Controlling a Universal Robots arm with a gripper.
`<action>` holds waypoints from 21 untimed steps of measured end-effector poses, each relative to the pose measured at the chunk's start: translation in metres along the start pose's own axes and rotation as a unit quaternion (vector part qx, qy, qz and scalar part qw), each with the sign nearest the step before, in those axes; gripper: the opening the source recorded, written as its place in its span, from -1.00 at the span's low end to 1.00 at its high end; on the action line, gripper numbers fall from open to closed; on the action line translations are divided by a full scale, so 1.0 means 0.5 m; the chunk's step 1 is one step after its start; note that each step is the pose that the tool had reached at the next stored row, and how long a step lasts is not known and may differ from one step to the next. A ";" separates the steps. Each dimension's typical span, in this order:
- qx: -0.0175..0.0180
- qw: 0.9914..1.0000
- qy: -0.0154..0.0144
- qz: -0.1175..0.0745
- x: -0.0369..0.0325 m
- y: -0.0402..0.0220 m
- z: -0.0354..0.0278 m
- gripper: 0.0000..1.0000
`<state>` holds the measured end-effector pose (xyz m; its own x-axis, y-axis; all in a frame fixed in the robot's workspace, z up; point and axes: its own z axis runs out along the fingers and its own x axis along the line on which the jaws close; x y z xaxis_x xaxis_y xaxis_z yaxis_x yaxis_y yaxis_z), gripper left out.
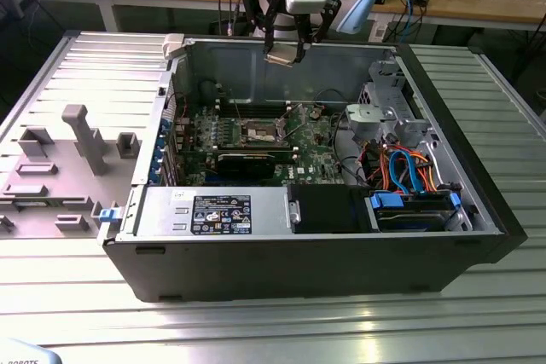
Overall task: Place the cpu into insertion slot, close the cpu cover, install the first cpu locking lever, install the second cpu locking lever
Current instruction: 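Place the cpu into insertion slot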
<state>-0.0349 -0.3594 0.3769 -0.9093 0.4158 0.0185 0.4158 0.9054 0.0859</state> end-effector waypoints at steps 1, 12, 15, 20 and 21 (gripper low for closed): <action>0.000 1.000 0.000 0.002 0.000 0.000 0.000 0.09; 0.000 1.000 -0.001 0.013 0.001 0.000 0.000 0.09; 0.000 1.000 -0.001 0.013 0.001 0.000 0.000 0.09; 0.000 1.000 -0.001 0.017 0.001 0.000 0.000 0.09; 0.000 1.000 -0.002 0.020 0.001 0.000 0.000 0.09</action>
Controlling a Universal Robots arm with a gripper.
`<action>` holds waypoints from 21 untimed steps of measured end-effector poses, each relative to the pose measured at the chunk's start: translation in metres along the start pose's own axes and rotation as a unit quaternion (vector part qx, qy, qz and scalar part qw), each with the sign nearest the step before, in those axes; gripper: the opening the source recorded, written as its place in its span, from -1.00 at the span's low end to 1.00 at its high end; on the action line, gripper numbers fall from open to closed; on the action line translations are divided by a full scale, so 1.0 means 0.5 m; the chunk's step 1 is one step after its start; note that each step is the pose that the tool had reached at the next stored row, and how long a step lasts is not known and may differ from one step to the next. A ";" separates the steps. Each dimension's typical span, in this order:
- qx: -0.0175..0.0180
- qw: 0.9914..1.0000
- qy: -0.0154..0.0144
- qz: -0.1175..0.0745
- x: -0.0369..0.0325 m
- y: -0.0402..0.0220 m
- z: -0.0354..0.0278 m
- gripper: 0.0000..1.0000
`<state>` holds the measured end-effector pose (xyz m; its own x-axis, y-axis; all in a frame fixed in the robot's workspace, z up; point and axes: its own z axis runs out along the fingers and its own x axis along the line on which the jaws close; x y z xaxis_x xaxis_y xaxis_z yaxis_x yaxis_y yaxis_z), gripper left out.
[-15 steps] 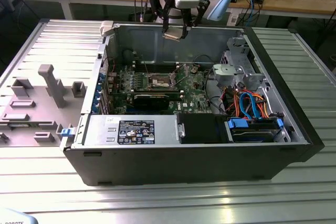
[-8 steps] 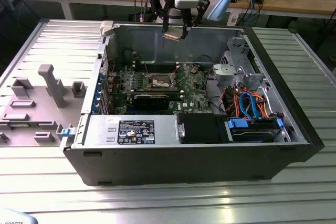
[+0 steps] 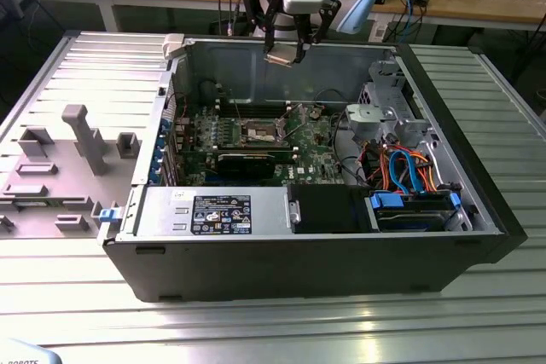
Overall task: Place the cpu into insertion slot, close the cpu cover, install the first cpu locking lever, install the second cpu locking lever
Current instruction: 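Place the cpu into insertion slot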
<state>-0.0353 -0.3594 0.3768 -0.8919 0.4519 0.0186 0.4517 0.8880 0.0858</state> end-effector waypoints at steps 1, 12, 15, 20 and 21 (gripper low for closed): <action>0.000 1.000 0.000 0.002 0.000 0.000 0.000 0.09; -0.001 1.000 -0.002 0.028 0.001 -0.001 0.001 0.09; -0.001 0.999 -0.003 0.033 0.002 -0.001 0.002 0.09; -0.001 0.999 -0.005 0.052 0.003 -0.002 0.003 0.09; -0.001 0.998 -0.005 0.058 0.003 -0.002 0.003 0.09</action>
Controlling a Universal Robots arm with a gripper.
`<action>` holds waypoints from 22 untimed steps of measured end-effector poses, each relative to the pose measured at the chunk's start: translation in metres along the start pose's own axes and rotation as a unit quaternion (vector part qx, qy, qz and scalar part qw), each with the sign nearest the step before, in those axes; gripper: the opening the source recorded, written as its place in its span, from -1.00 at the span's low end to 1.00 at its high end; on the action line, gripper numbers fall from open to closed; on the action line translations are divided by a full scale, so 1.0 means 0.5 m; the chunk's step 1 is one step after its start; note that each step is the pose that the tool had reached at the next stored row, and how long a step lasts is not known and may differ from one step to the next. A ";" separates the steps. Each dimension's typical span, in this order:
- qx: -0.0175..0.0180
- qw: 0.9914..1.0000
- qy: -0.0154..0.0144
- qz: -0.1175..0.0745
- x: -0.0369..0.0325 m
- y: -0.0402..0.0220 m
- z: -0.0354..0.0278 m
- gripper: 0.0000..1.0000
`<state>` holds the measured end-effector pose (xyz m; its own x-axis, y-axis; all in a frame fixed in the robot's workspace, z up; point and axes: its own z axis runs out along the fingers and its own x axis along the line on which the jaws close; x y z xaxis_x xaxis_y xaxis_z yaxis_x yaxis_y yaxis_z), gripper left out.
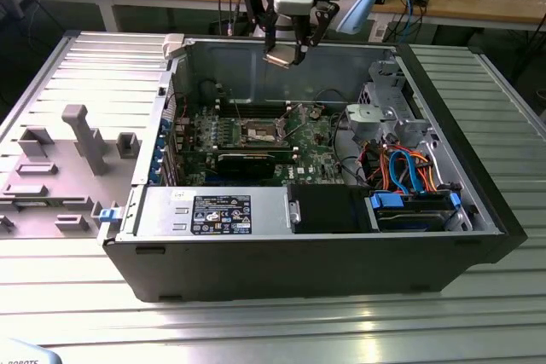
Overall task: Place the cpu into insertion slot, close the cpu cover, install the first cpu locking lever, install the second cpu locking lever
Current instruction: 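Place the cpu into insertion slot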
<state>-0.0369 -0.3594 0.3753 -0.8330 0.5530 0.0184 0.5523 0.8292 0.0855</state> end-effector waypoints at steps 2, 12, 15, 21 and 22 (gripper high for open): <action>0.000 1.000 -0.002 0.018 0.000 0.000 0.001 0.09; -0.001 0.999 -0.004 0.051 0.000 -0.001 0.003 0.09; -0.001 0.998 -0.005 0.056 0.000 -0.001 0.004 0.09; -0.001 0.998 -0.005 0.063 0.000 -0.001 0.004 0.09; -0.001 0.998 -0.006 0.064 0.000 -0.001 0.004 0.09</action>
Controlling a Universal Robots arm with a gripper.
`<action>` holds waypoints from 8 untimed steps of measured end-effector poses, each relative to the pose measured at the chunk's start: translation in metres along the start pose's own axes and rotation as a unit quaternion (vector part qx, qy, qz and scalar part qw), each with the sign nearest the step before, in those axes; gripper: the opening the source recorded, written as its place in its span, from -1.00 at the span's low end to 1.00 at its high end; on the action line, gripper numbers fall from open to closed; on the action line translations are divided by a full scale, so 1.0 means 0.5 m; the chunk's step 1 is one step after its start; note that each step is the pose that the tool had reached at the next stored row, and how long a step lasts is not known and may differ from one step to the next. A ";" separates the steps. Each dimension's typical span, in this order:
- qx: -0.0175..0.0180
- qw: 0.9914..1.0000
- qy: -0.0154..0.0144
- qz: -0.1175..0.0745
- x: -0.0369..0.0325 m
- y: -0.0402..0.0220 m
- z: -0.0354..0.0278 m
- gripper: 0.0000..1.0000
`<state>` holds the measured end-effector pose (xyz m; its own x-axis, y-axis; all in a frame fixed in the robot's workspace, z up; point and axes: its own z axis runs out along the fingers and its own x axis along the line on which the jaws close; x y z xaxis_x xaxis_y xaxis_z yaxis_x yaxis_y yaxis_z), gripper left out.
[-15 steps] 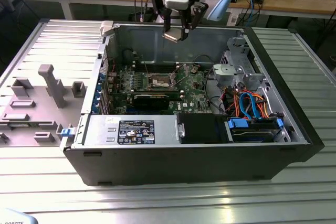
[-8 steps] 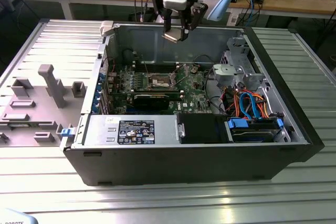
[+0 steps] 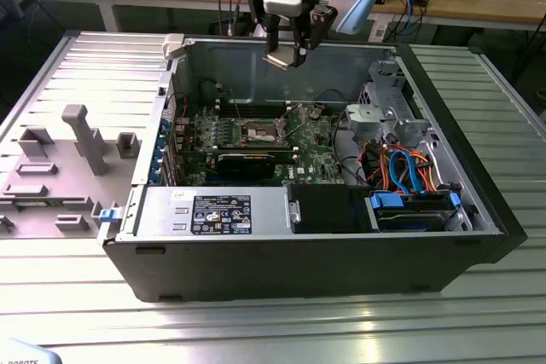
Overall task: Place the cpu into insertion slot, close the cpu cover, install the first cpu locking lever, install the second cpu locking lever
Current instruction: 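Place the cpu into insertion slot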
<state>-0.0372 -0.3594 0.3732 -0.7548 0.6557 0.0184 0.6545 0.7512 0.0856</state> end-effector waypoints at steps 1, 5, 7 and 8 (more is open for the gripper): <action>0.000 1.000 0.000 0.002 0.000 0.000 0.000 0.09; 0.000 1.000 0.000 0.005 0.001 0.001 0.000 0.09; 0.000 1.000 0.000 0.005 0.001 0.001 0.000 0.09; 0.000 1.000 -0.001 0.007 0.001 0.001 0.000 0.09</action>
<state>-0.0372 -0.3590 0.3731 -0.7460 0.6657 0.0182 0.6645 0.7424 0.0855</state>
